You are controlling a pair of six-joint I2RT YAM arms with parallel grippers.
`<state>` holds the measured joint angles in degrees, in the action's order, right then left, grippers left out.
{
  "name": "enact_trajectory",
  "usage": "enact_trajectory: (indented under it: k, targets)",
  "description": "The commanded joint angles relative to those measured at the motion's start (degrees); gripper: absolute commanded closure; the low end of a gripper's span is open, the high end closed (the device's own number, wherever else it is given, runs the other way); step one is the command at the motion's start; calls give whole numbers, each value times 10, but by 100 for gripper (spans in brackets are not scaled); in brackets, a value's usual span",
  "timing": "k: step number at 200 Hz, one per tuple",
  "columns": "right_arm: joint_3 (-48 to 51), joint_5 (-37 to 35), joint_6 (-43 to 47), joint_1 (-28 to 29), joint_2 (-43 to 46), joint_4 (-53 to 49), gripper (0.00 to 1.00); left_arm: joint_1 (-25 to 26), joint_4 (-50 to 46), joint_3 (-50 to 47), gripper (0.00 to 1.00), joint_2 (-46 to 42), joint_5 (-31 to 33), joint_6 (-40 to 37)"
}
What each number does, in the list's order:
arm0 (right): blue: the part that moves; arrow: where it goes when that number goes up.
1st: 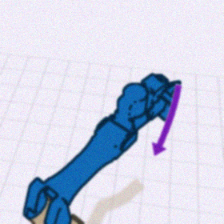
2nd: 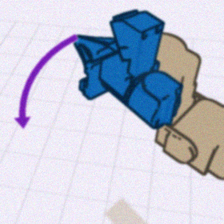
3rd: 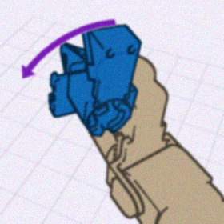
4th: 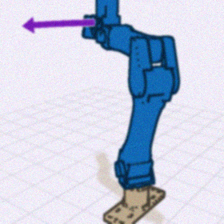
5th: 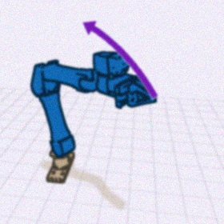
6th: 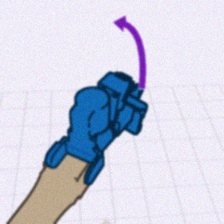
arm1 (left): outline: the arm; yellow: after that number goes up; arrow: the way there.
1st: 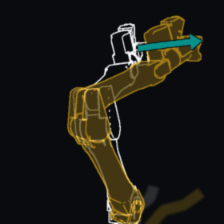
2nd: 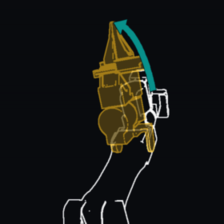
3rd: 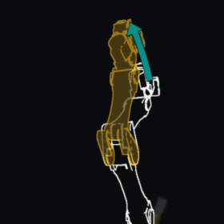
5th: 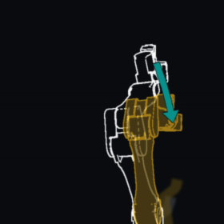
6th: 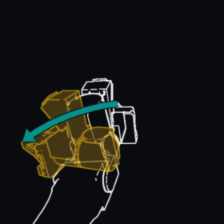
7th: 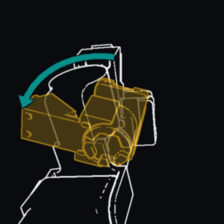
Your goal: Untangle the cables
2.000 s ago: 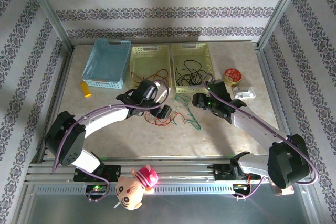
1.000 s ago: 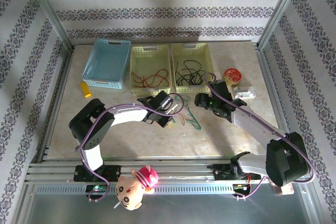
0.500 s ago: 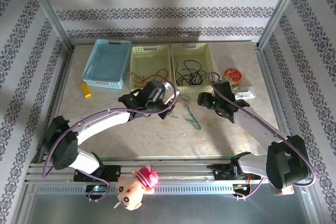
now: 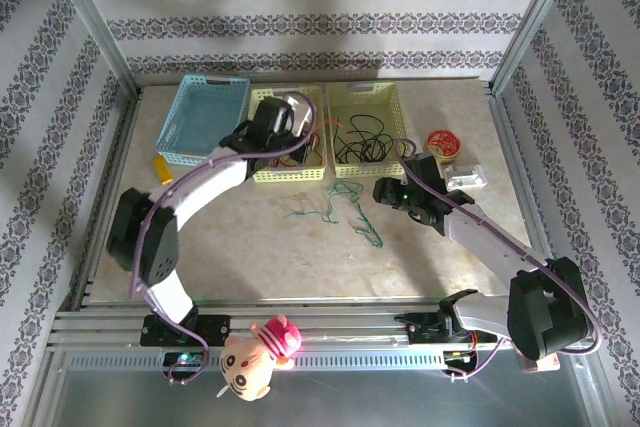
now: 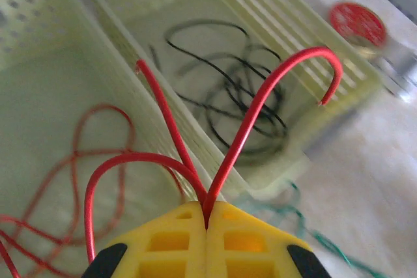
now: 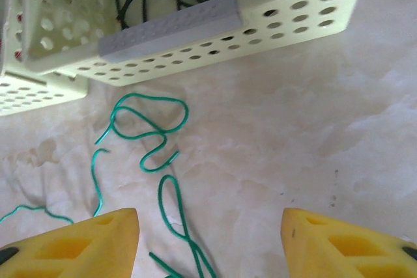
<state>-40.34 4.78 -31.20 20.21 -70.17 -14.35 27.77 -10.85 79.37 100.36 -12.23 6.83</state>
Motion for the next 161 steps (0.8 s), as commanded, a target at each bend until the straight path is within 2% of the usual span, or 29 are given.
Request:
enact_trajectory:
  k: [1, 5, 7, 11, 18, 24, 33, 39, 68, 97, 118, 138, 161]
  targets:
    - [-22, 30, 24, 16, -10, -7, 41, -11, -23, 79, 100, 67, 42, 18]
    - [-25, 36, 29, 17, -12, -10, 41, -11, -29, 89, 100, 76, 51, 18]
    - [-26, 40, 31, 19, -14, -12, 41, -11, -33, 94, 96, 79, 54, 17]
    - [-30, 49, 37, 21, -17, -15, 41, -11, -36, 100, 81, 84, 57, 14]
    - [-35, 62, 44, 23, -22, -21, 40, -7, -44, 106, 49, 86, 64, 9]
    - [-39, 74, 49, 25, -26, -28, 40, -3, -46, 104, 31, 84, 78, 2]
    - [-41, 87, 52, 27, -32, -32, 40, 4, -49, 91, 14, 73, 98, -12]
    - [-41, 91, 52, 28, -35, -33, 40, 9, -48, 77, 7, 63, 106, -19]
    - [-33, 85, 39, 22, -39, -26, 40, 22, -28, -33, 4, -17, 93, -10]
    - [-42, 77, 37, 11, -49, -25, 40, 60, -20, -151, 5, -94, 8, -42]
    - [-47, 72, 25, -2, -57, -25, 41, 100, -48, -197, 5, -109, -62, -64]
    - [-46, 68, 18, -10, -60, -24, 41, 144, -71, -203, 8, -88, -62, -79]
    - [-42, 66, 11, -13, -58, -23, 41, 180, -57, -197, 17, -47, -27, -82]
